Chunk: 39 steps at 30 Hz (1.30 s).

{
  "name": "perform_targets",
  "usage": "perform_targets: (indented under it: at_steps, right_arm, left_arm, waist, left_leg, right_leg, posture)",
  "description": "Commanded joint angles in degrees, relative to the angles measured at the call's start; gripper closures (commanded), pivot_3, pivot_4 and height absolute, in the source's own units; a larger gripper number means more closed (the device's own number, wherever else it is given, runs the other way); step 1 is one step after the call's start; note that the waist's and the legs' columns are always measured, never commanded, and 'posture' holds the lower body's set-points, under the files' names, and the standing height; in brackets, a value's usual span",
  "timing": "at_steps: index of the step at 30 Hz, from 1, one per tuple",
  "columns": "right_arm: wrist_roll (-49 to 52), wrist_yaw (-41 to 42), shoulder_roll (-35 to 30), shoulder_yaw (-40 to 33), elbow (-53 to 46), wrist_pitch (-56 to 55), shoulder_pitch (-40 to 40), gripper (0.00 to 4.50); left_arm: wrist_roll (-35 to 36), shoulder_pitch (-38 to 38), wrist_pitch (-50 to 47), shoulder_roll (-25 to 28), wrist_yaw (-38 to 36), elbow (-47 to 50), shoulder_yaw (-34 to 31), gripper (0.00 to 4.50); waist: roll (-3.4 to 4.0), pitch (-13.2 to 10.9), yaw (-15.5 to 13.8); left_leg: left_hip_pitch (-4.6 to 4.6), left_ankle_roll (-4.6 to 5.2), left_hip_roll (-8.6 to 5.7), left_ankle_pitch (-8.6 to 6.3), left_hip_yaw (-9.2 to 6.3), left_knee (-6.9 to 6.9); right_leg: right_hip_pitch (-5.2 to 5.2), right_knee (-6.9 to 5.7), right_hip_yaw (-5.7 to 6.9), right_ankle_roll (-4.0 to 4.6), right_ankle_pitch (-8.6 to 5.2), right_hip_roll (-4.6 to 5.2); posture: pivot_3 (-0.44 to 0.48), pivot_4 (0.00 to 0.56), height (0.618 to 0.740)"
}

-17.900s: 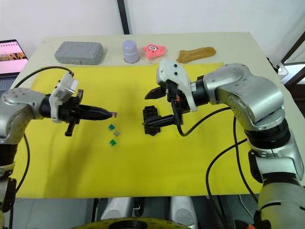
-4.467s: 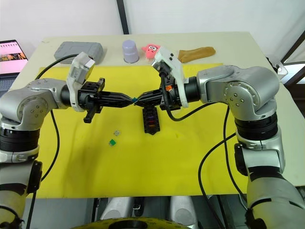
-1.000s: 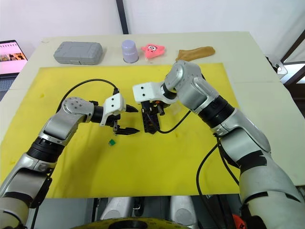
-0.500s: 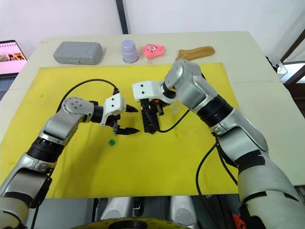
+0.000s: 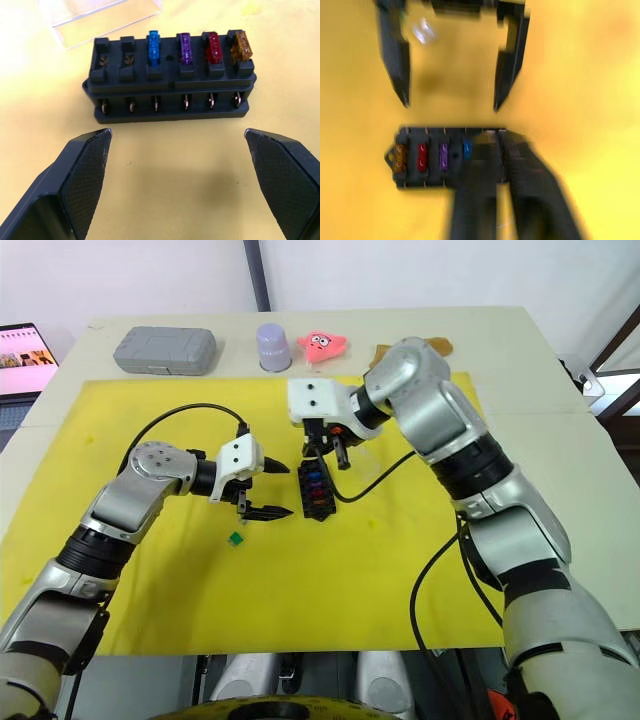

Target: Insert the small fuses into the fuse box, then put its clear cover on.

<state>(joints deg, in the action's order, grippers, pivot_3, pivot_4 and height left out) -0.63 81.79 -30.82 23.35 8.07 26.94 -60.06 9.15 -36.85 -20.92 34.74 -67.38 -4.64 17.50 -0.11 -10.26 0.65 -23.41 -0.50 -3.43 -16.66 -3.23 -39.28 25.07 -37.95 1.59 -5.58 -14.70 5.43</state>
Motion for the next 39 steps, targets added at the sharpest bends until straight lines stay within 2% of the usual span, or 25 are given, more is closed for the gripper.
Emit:
perform_targets:
  at_steps: [1, 9, 15, 21, 29, 39]
  right_arm:
    - [3.3, -2.6, 0.3, -4.0, -1.9, -2.2, 3.2, 4.49]
    - [4.1, -8.6, 2.1, -5.5, 2.9, -2.7, 7.9, 4.49]
    - [6.6, -7.8, 2.5, -5.6, 3.4, -0.1, 8.0, 4.49]
    - [6.2, -7.6, 2.2, -3.9, 3.8, -1.1, 9.5, 4.49]
    - [1.3, -9.5, 2.1, -0.1, 9.4, -6.8, 11.1, 4.49]
    - [-1.0, -8.5, 1.1, 3.5, 11.6, -2.3, 10.4, 4.49]
  left_arm:
    - [0.0, -1.4, 0.6, 0.2, 0.0, 0.5, -1.4, 0.00]
    - [-0.1, -2.3, 0.9, -0.2, -0.5, -0.4, -0.9, 0.00]
    - [-0.2, -2.5, 0.9, -0.2, -0.9, -0.5, -0.8, 0.00]
    - [-0.4, -2.5, 1.0, -0.1, -1.1, -0.5, -0.8, 0.00]
    - [-0.4, -2.5, 1.0, -0.1, -1.1, -0.4, -0.8, 0.00]
    - [-0.5, -2.5, 1.1, -0.2, -1.1, -0.3, -0.8, 0.00]
  waist:
    - [0.01, 0.0, 0.1]
    - [0.01, 0.0, 0.2]
    - [0.01, 0.0, 0.1]
    - [0.01, 0.0, 0.1]
    - [0.00, 0.0, 0.1]
    - [0.00, 0.1, 0.1]
  left_leg:
    - [0.00, 0.00, 0.00, 0.00, 0.02, 0.00]
    - [0.00, -0.02, 0.02, 0.01, 0.03, 0.01]
    - [0.00, -0.02, 0.01, 0.01, 0.03, 0.00]
    - [0.00, -0.02, 0.01, 0.01, 0.03, 0.00]
    - [0.07, -0.02, 0.01, 0.01, 0.03, 0.00]
    - [0.24, -0.01, 0.01, 0.01, 0.00, 0.00]
  right_leg:
    - [0.01, 0.00, -0.01, 0.00, 0.00, 0.00]
    - [0.04, -0.02, -0.01, 0.00, 0.00, -0.02]
    - [0.03, -0.02, -0.01, 0.00, 0.00, -0.02]
    - [0.03, -0.02, -0.01, 0.00, 0.00, -0.02]
    - [-0.06, -0.02, -0.01, 0.00, 0.00, -0.03]
    - [-0.26, 0.00, -0.01, 0.00, 0.00, -0.04]
  posture:
    - [0.000, 0.150, 0.731]
    - [0.000, 0.150, 0.731]
    - [0.000, 0.150, 0.731]
    - [0.000, 0.150, 0.731]
    - [0.000, 0.150, 0.731]
    - [0.000, 0.150, 0.731]
